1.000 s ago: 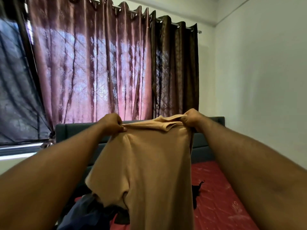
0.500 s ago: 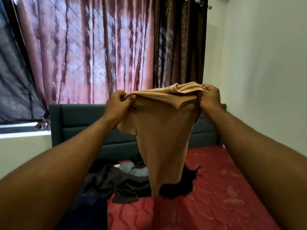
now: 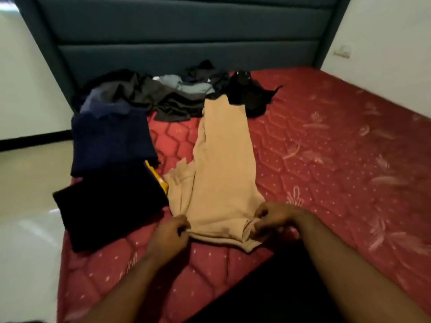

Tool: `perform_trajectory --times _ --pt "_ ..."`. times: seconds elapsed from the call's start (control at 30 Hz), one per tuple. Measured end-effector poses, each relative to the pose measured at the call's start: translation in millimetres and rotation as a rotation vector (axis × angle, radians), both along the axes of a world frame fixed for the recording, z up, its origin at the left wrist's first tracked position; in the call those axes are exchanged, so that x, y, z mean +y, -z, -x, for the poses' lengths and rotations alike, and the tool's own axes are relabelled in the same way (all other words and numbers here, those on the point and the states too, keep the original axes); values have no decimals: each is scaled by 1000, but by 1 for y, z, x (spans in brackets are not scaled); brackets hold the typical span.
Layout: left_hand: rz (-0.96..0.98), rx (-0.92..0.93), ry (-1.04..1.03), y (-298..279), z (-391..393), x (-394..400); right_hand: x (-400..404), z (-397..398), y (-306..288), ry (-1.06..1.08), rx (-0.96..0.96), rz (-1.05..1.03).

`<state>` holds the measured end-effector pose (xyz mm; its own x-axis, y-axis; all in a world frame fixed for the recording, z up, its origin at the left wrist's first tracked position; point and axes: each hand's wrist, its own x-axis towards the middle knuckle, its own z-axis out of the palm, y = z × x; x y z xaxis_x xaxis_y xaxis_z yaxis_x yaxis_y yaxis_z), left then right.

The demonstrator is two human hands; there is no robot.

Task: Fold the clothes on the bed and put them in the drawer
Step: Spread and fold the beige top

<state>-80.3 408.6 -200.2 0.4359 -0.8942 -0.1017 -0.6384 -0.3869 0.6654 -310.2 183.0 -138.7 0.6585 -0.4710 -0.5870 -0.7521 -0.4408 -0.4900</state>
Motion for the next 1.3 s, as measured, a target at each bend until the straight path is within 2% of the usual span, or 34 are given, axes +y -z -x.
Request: perform_trajectory --times 0.07,0.13,0.17,0.23,0.27,0.4,0.57,0.67,0.73,0.83,0.93,1.0,1.03,1.07,1.13,1.17,1.23,1.3 --pt "116 -63 -171 -7 10 -6 -8 -2 7 157 -66 40" --pt "147 -133 -302 -21 15 -19 -11 -9 8 340 -235 69" --pt "136 -145 -368 -27 16 -28 -12 -15 8 333 -285 144" --pt "70 -135 -475 -34 10 -48 -13 -31 9 127 -314 384" --pt "5 -147 -495 -35 4 -56 -10 -42 11 20 -343 440" --pt "-263 -244 -487 -27 -8 -70 1 -63 23 -146 -337 382" --pt "-211 -222 -567 -16 -10 -77 1 -66 32 -189 -275 219" --pt "-151 -220 -630 -11 -8 -80 1 -67 35 -206 -272 256" --pt "96 -66 -760 -8 -1 -75 2 -69 39 -190 -289 260" --pt "556 365 -989 -8 7 -71 7 -73 37 -168 -294 177" --pt "745 914 -1145 -18 12 -73 20 -90 33 -188 -332 208" --pt "786 1405 -1094 -27 12 -74 33 -112 35 36 -517 119" --pt "762 1594 -1035 -33 12 -73 41 -124 36 228 -636 -20" --pt "762 1697 -989 -36 12 -71 50 -135 35 425 -753 -201" --pt "822 1739 -942 -35 9 -67 66 -154 37 678 -888 -460" --pt "849 1726 -927 -35 5 -67 70 -160 41 704 -900 -484" --pt "819 1694 -904 -36 -1 -68 75 -167 48 660 -883 -485" --pt "706 1639 -881 -34 -7 -73 69 -167 50 595 -846 -431"
